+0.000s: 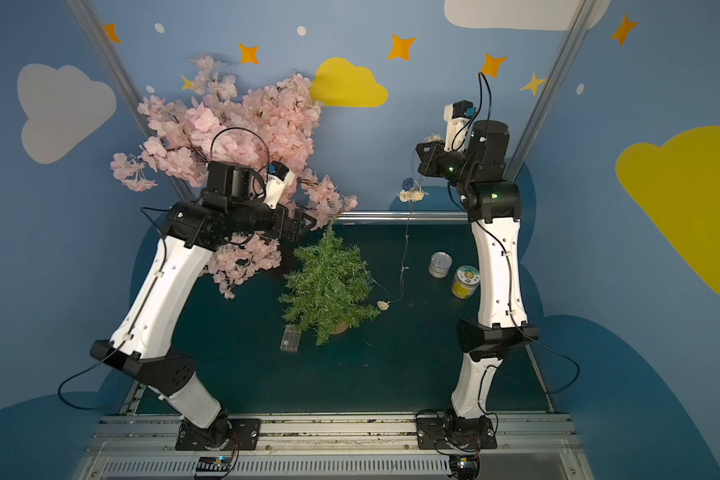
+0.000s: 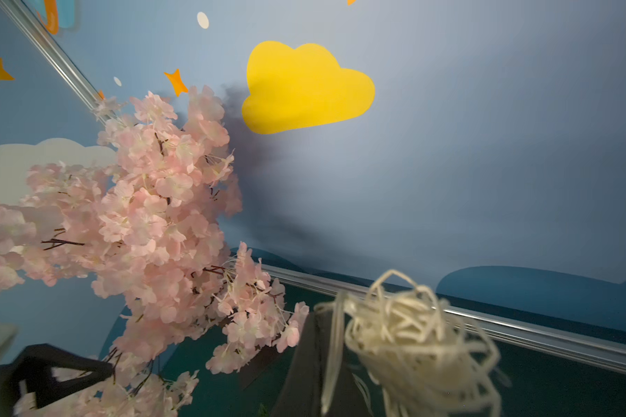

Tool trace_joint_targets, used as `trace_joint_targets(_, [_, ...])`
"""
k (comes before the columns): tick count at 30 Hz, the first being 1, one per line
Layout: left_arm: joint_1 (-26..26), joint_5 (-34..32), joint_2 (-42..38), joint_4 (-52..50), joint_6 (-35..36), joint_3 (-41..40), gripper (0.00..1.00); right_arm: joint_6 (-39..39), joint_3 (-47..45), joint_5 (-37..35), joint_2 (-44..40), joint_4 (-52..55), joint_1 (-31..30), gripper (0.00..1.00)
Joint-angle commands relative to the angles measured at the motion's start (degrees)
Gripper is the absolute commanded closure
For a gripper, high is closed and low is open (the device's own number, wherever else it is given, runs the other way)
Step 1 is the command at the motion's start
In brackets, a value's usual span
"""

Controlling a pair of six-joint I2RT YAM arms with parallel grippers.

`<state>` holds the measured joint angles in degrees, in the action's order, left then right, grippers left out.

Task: Remove string lights from the small christmas tree
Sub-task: Remove the light string from the Christmas tree.

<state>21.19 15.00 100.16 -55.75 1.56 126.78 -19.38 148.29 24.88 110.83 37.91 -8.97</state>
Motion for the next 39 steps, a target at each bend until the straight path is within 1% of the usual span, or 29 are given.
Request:
trace_joint_targets(1, [-0.3, 7.5, 3.9, 4.0, 4.2, 3.9, 0.0, -6.1, 1.7, 7.6, 1.8, -11.1, -0.8, 1.0])
trace_joint_targets(3, [-0.3, 10.0, 7.2, 5.1, 4.2, 8.0, 0.0, -7.6, 3.2, 9.3, 3.6, -14.4, -1.5, 1.0])
trace_joint_targets(8, [-0.4, 15.7, 19.4, 2.8, 4.1, 24.4, 0.0, -11.9, 4.1, 10.7, 6.3, -22.6, -3.2, 1.0])
trace_joint_targets(10, [-0.3, 18.4, 23.0, 3.9, 3.6, 27.6, 0.0, -12.8, 4.1, 10.8, 6.7, -25.4, -4.1, 1.0])
trace_joint_targets(11, [-0.3, 19.9, 24.3, 5.3, 3.2, 27.9, 0.0, -13.0, 4.1, 10.3, 6.9, -26.7, -4.7, 1.0])
trace_joint_targets(14, [0.3, 22.7, 26.4, 9.0, 2.9, 26.5, 0.0, -13.0, 4.2, 8.7, 7.2, -29.0, -5.9, 1.0])
trace_joint_targets(19, [1.5, 24.5, 26.9, 15.5, 2.6, 21.8, 0.0, -16.4, 4.1, 6.8, 7.4, -33.3, -6.1, 1.0])
trace_joint_targets(25, [2.3, 29.8, 27.4, 27.0, -1.6, 15.2, 0.0, -20.4, 4.1, 5.0, 8.0, -39.0, -7.4, 1.0])
trace_joint_targets(31, [3.6, 35.6, 29.4, 34.0, -4.4, 13.4, 0.0, -21.7, 4.2, 3.4, 8.5, -41.7, -9.1, 1.0])
trace_joint_targets(35, [4.1, 40.4, 29.6, 43.0, -9.2, 9.9, 0.0, -22.9, 4.1, 3.0, 8.5, -42.8, -9.4, 1.0])
trace_joint_targets(39, [4.5, 41.6, 31.3, 46.7, -12.2, 9.8, 0.0, -23.8, 4.1, 2.5, 8.6, -44.0, -9.8, 1.0])
